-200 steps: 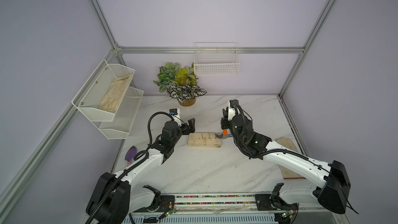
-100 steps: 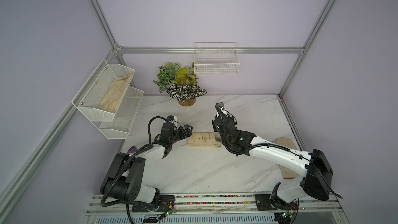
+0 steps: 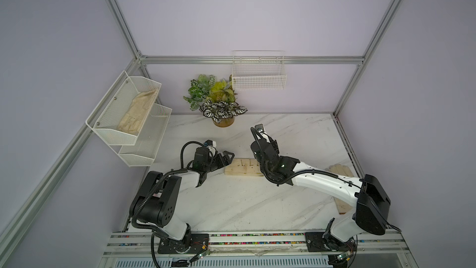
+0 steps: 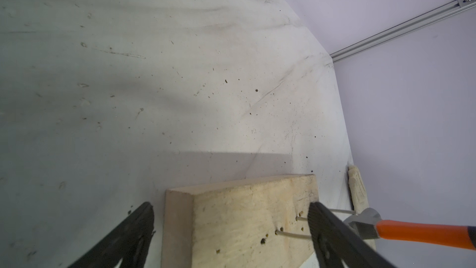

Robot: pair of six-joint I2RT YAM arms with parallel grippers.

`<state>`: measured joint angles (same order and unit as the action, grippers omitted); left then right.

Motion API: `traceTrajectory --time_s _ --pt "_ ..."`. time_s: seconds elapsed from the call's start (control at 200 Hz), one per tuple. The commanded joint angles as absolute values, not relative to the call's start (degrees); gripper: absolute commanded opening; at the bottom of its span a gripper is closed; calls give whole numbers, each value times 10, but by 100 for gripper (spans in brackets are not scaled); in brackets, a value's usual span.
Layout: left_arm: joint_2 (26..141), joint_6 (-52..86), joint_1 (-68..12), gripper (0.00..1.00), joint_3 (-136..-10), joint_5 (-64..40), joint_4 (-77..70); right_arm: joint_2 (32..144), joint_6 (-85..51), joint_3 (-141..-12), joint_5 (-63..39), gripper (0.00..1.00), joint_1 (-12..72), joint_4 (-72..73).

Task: Use a claw hammer to pull out a nail
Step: Remove the nail from the mounting plate.

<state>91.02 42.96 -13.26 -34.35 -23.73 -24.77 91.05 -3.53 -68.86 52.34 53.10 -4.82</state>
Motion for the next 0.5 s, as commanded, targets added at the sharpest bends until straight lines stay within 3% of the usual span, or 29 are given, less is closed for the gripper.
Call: traceTrajectory --time_s 0.0,0.495 --pt "917 439 -130 93 -356 -257 -277 915 -21 -714 555 0 536 -1" --pt "934 451 -130 90 -352 -285 -293 946 28 -722 548 0 535 55"
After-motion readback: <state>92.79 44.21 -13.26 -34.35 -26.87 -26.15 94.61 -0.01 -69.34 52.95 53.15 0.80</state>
